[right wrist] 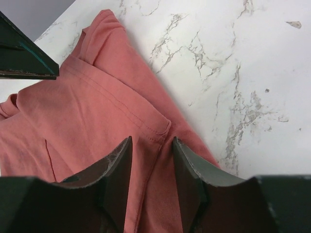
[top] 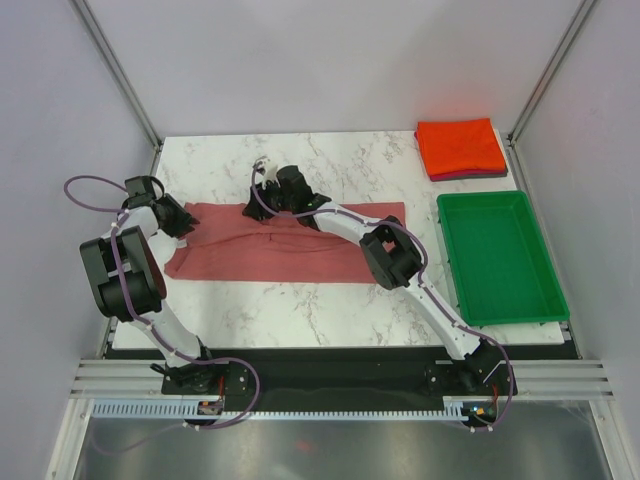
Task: Fold and stack the t-shirts
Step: Fold the tshirt
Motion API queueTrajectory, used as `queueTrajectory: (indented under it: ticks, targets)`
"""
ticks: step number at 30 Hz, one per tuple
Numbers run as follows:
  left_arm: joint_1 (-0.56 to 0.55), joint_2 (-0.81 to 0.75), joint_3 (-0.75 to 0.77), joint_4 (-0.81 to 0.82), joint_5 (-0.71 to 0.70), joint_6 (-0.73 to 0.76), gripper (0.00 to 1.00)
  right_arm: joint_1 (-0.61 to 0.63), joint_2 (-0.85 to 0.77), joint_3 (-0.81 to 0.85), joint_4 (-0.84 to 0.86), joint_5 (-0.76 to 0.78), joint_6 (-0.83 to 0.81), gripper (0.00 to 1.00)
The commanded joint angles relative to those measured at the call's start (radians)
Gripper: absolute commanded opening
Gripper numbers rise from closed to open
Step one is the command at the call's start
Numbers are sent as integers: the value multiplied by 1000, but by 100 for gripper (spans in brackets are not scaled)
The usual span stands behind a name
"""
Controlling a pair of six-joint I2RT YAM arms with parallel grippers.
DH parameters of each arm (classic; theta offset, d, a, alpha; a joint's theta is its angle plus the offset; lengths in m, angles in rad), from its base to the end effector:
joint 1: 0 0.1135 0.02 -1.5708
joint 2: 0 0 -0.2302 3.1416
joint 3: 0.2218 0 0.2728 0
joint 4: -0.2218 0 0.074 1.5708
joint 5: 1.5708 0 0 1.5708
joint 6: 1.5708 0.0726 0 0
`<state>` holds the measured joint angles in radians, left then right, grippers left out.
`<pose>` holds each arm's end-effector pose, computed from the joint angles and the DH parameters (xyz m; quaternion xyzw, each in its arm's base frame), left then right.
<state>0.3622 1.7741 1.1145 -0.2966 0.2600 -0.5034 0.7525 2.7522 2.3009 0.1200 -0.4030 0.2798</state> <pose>0.3776 0.1231 0.1055 -0.3608 0.8744 -0.1444 0.2905 0.4417 0.4526 0.0930 -0.2998 0.7482 0.4226 0.4145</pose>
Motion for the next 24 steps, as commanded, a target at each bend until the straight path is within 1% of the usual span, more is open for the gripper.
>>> queueTrajectory:
  ticks: [1,4,5,6,8,10,11,13,14,16,17,20,22,24]
  targets:
    - [-2,16,33,28,-27,32,35,13,-37,17,75,-10,-33,47]
    - [-2,25,39,28,-19,32,35,19,-31,22,70,3,-50,48]
    - [0,25,39,28,-22,32,35,21,-29,20,69,9,-54,53]
    - [0,24,39,27,-24,31,35,22,-28,20,64,15,-57,54]
    - [-2,24,39,28,-25,32,35,22,-26,19,63,24,-70,54]
    - [-2,25,42,28,-31,31,35,24,-26,19,61,26,-80,51]
    - [-2,28,42,27,-31,29,35,24,-28,19,58,32,-105,46]
    - [-2,27,42,27,-28,29,35,24,-38,17,40,42,-129,42]
    - [-2,24,42,28,-28,29,35,25,-46,5,40,49,-139,36]
    - [-2,12,44,28,-31,28,35,27,-60,-8,43,56,-163,29]
    - [-2,7,44,28,-34,29,35,27,-75,-17,43,70,-171,23]
    - [-2,-16,41,28,-41,28,35,30,-107,-40,46,90,-198,18]
    - [0,-28,38,28,-44,26,35,31,-127,-52,46,95,-215,18]
    - [-2,-33,38,28,-50,26,35,34,-157,-70,47,93,-223,20]
